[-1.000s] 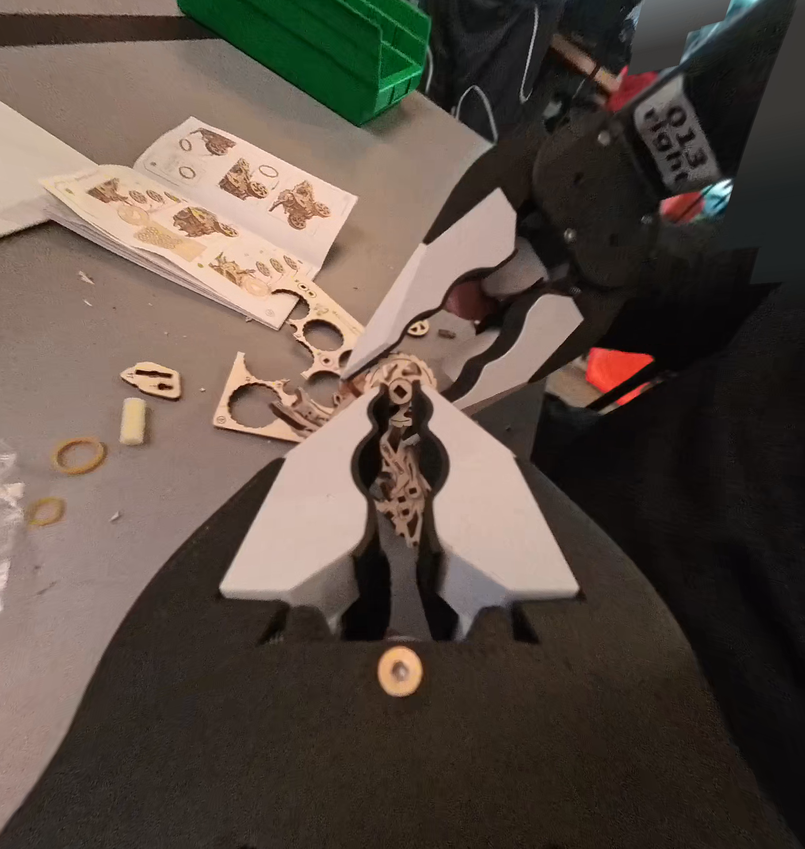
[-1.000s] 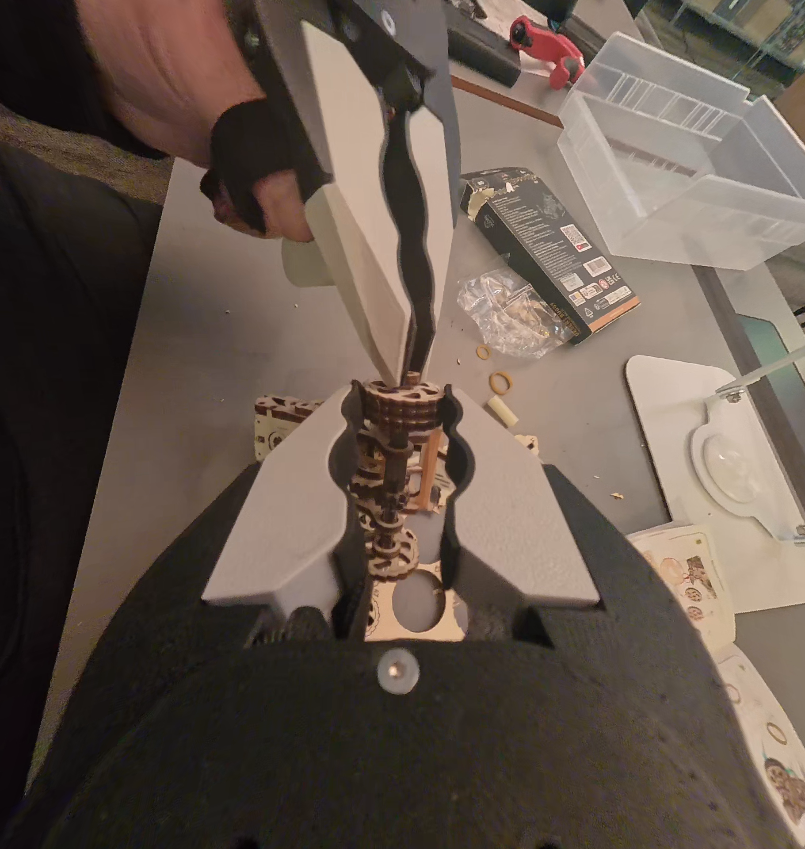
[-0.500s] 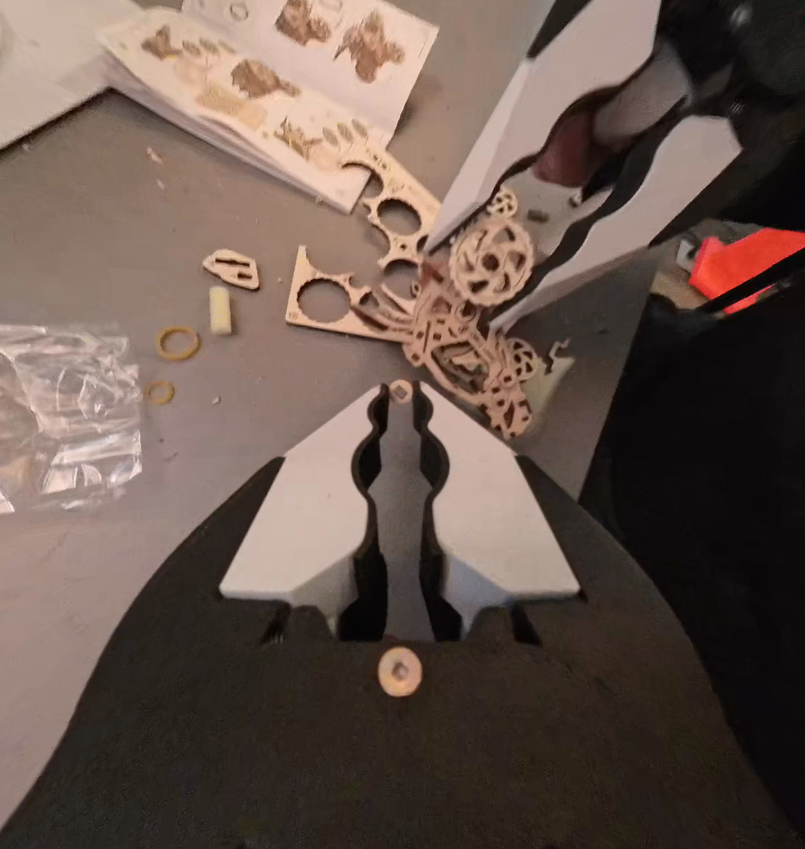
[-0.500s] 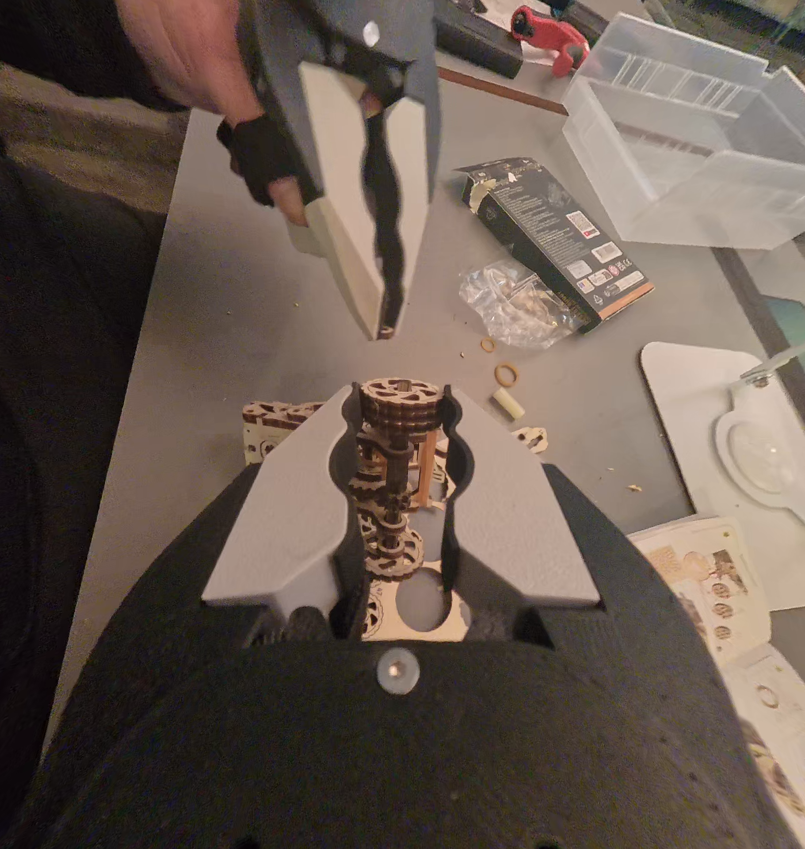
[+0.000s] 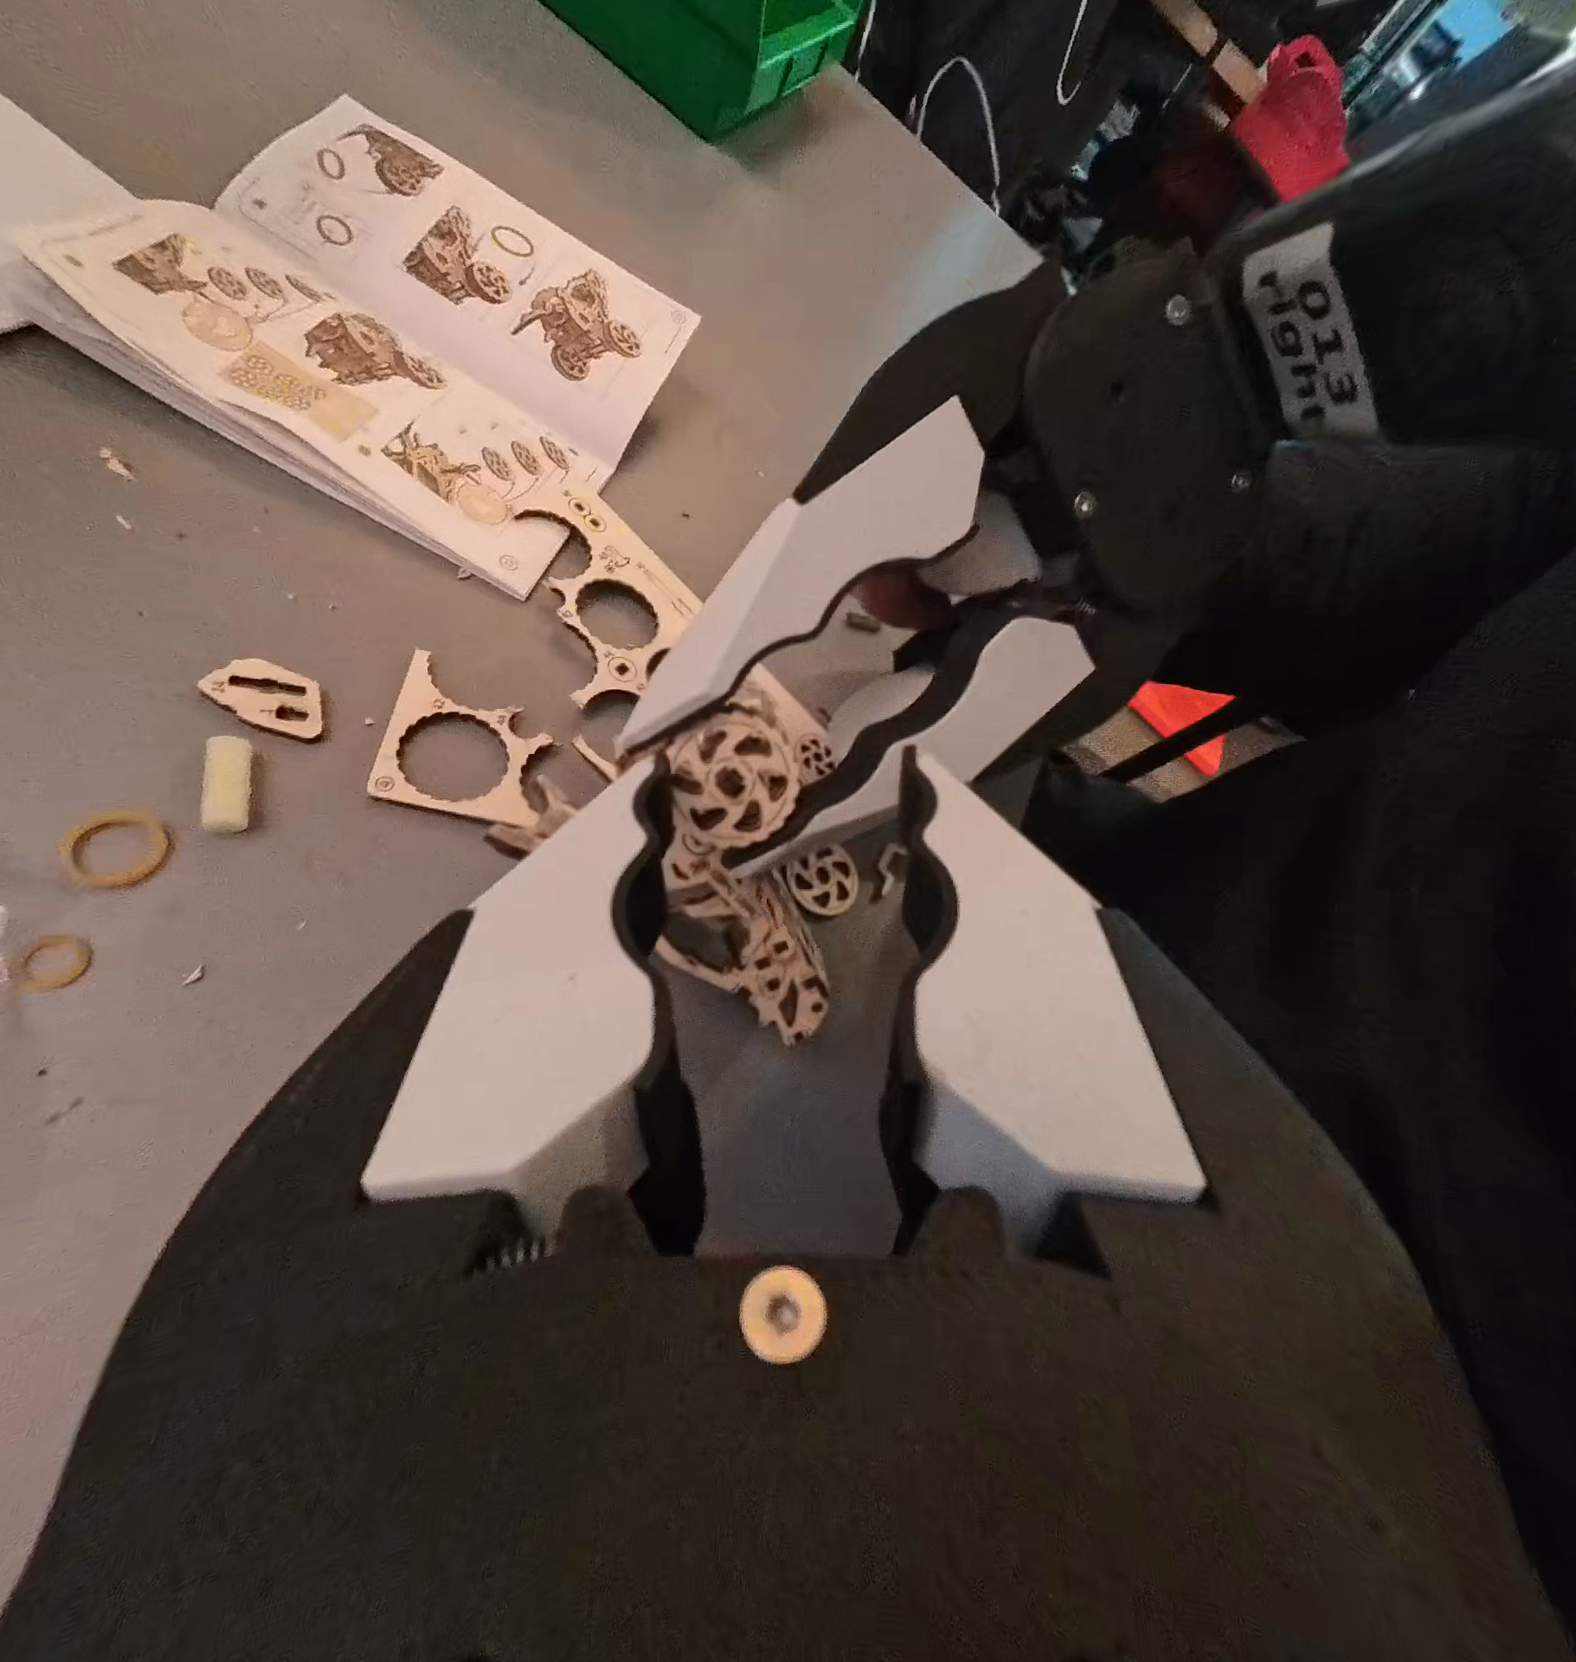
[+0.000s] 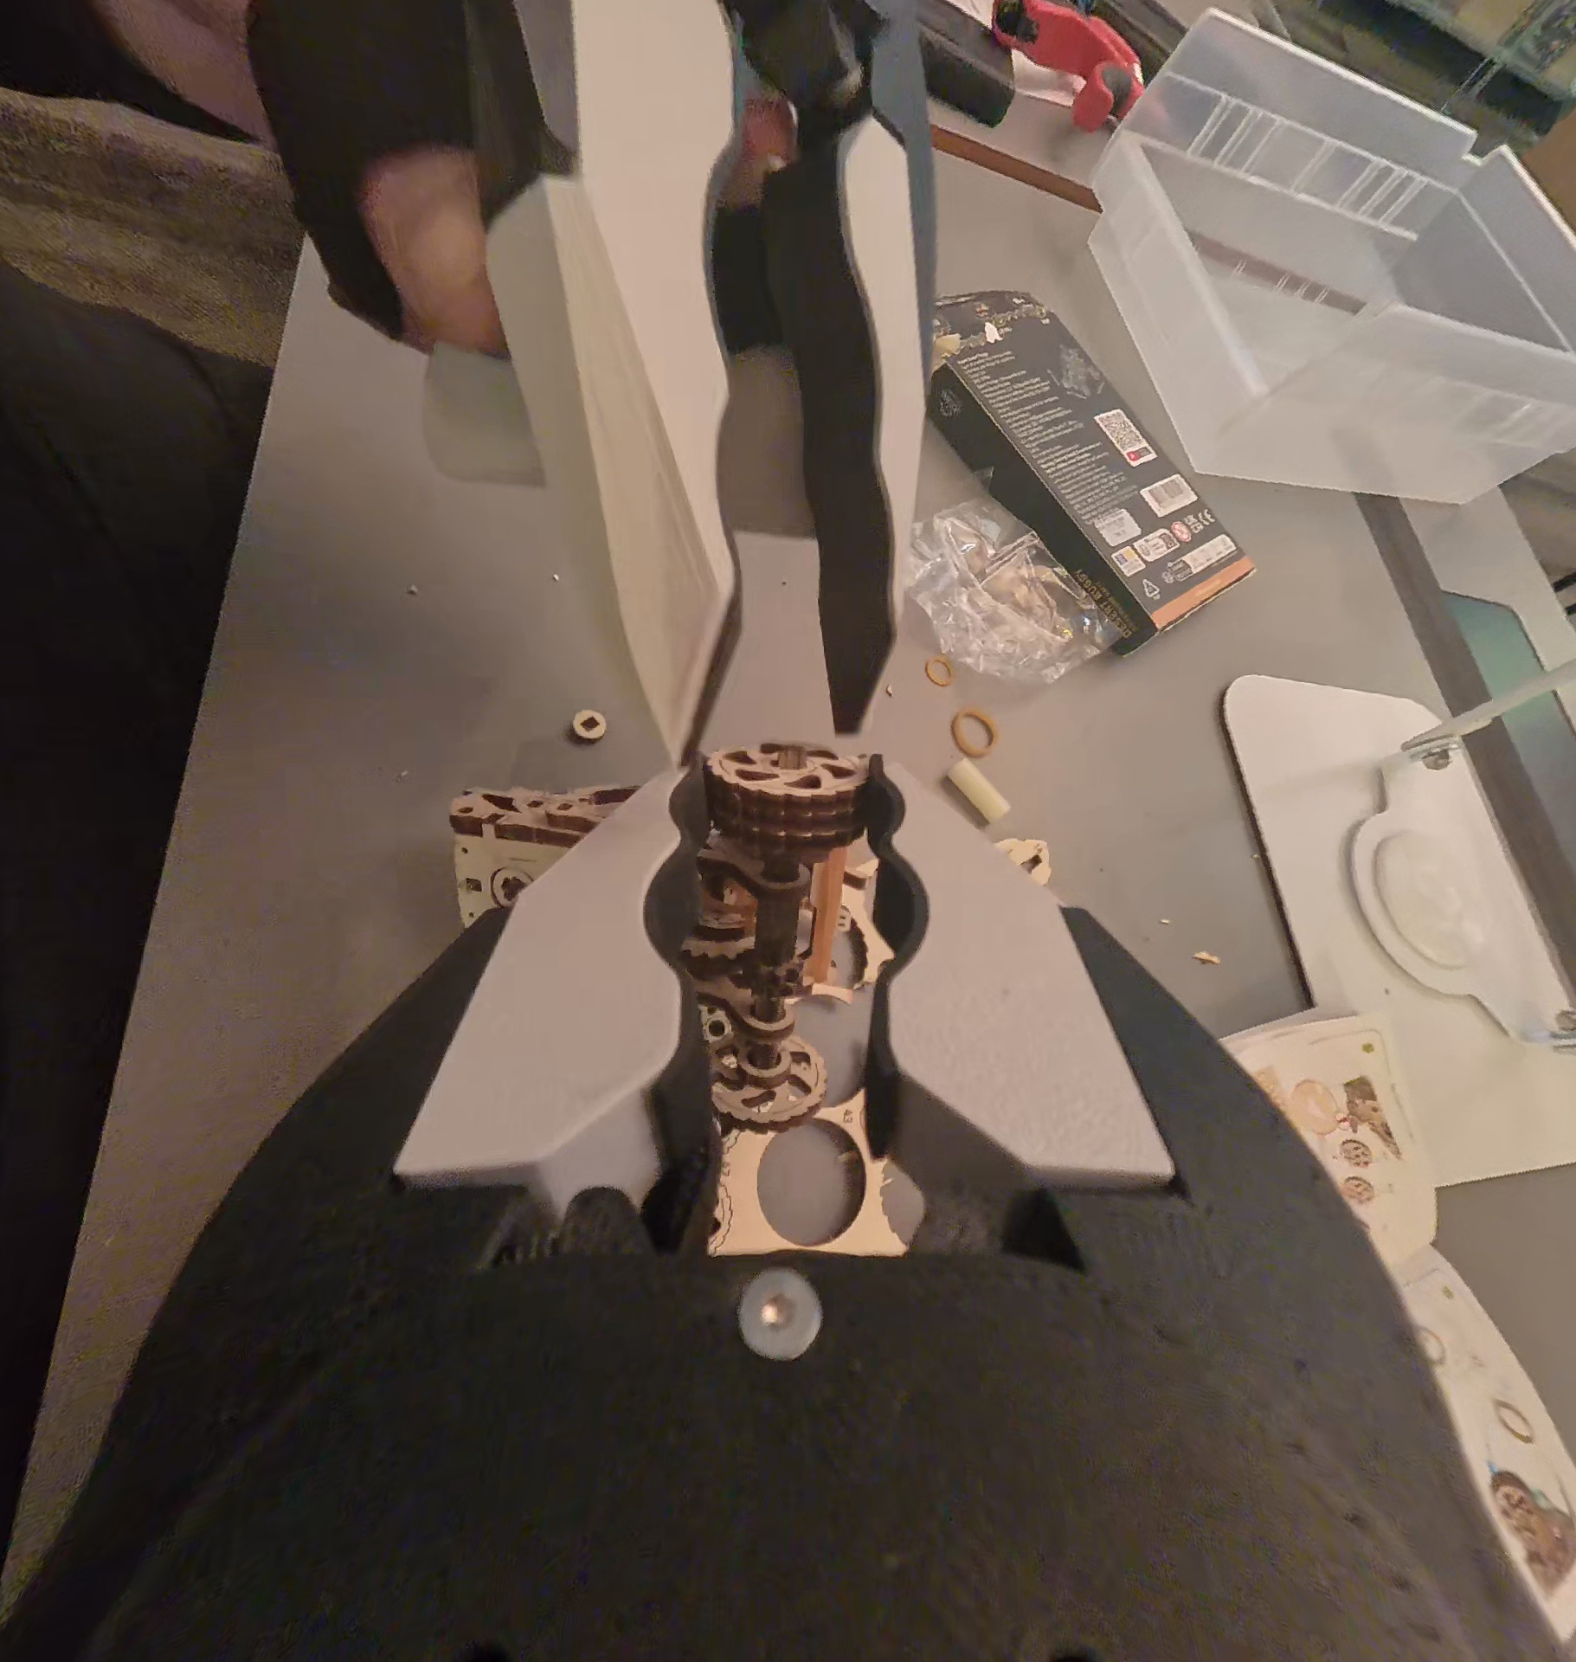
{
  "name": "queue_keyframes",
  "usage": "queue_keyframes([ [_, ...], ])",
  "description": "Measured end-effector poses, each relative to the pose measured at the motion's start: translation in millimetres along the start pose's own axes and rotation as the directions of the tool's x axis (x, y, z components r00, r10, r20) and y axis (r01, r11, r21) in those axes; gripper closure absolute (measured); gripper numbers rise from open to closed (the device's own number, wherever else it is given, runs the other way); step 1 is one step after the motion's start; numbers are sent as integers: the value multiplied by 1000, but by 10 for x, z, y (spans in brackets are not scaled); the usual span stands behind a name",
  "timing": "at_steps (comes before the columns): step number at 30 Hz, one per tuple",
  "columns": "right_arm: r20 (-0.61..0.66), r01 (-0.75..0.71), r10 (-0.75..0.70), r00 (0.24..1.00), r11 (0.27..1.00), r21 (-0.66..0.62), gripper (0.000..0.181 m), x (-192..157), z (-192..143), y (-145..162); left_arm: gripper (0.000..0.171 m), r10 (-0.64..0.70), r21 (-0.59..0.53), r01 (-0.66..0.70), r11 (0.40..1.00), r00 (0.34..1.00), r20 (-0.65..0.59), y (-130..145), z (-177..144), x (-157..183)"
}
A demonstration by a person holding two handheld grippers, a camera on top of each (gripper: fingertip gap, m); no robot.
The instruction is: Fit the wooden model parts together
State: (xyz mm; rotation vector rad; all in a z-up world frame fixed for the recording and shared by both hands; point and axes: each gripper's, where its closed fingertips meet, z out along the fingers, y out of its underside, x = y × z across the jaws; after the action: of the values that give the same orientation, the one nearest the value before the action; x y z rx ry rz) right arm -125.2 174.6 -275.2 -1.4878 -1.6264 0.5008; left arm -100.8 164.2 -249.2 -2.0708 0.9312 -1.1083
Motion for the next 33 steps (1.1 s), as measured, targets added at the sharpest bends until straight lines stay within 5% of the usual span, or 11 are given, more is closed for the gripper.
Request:
queue_keyframes([
  [5, -22, 31, -31, 999, 999, -8, 149, -11, 4, -3, 143, -50, 28, 49, 998, 998, 36, -9, 41, -75],
  [10, -42, 49, -50, 998, 999, -10, 149, -2, 6, -30, 128, -61, 11, 60, 998, 995, 82, 55, 42, -165],
  [13, -43, 48, -48, 998, 999, -11, 149, 0, 11, -29, 141, -44, -11, 45, 999, 997, 69, 83, 80, -132],
  [33, -18, -18, 18, 1000, 1000, -9, 150, 44, 3, 44, 142, -118, 91, 118, 989, 993, -1, 53, 12, -154],
])
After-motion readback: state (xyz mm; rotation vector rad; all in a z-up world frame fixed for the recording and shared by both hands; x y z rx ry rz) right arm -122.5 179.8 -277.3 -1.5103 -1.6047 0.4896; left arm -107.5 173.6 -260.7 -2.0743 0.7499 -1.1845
